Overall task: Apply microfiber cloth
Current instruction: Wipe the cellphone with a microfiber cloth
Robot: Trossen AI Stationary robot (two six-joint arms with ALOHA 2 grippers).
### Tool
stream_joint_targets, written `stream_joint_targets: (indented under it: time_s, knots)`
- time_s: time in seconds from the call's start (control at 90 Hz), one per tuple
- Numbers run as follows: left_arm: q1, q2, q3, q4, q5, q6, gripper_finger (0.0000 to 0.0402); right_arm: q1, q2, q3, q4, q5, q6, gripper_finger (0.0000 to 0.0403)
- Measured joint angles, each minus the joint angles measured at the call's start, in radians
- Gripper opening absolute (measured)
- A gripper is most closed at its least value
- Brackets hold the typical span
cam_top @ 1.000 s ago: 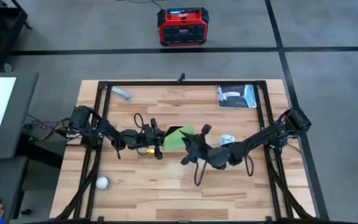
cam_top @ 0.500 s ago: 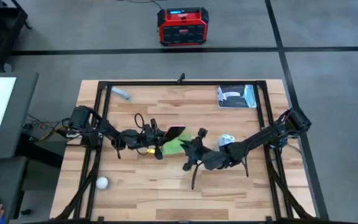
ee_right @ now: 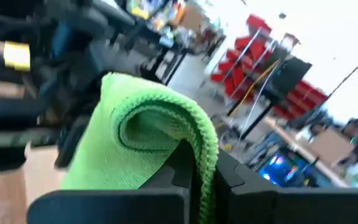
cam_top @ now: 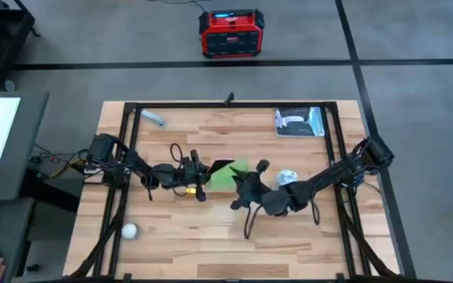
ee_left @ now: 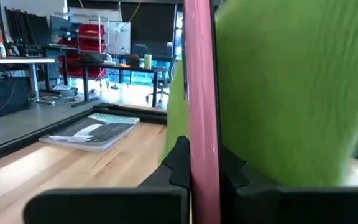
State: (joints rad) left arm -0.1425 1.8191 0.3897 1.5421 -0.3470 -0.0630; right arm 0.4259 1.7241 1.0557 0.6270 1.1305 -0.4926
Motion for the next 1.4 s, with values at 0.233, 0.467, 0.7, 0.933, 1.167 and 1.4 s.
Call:
stream_joint_targets:
  time_s: [0.233, 0.467, 0.7, 0.933, 1.167, 1.4]
  knots:
    - [0.0, 0.0, 0.0, 0.001, 0.0, -0.001, 0.0002, -0.001, -0.001, 0.0, -0.103, -0.047, 0.09, 0.0]
    - [0.0, 0.0, 0.0, 0.002, 0.0, -0.001, 0.0002, -0.027, 0.0, 0.0, -0.366, -0.308, 0.46, 0.0]
    - [0.0, 0.0, 0.0, 0.002, 0.0, -0.001, 0.0002, -0.034, 0.0, 0.0, -0.424, -0.293, 0.495, 0.0]
    - [0.0, 0.0, 0.0, -0.017, 0.0, -0.009, 0.0002, -0.01, 0.0, 0.0, -0.284, -0.013, 0.232, 0.0]
    - [0.0, 0.0, 0.0, -0.064, 0.001, -0.013, 0.0002, 0.0, 0.0, 0.0, -0.075, 0.062, -0.035, 0.0]
    - [-0.005, 0.0, -0.001, -0.088, 0.0, -0.013, 0.0002, 0.0, 0.0, 0.0, -0.021, 0.193, -0.184, 0.0]
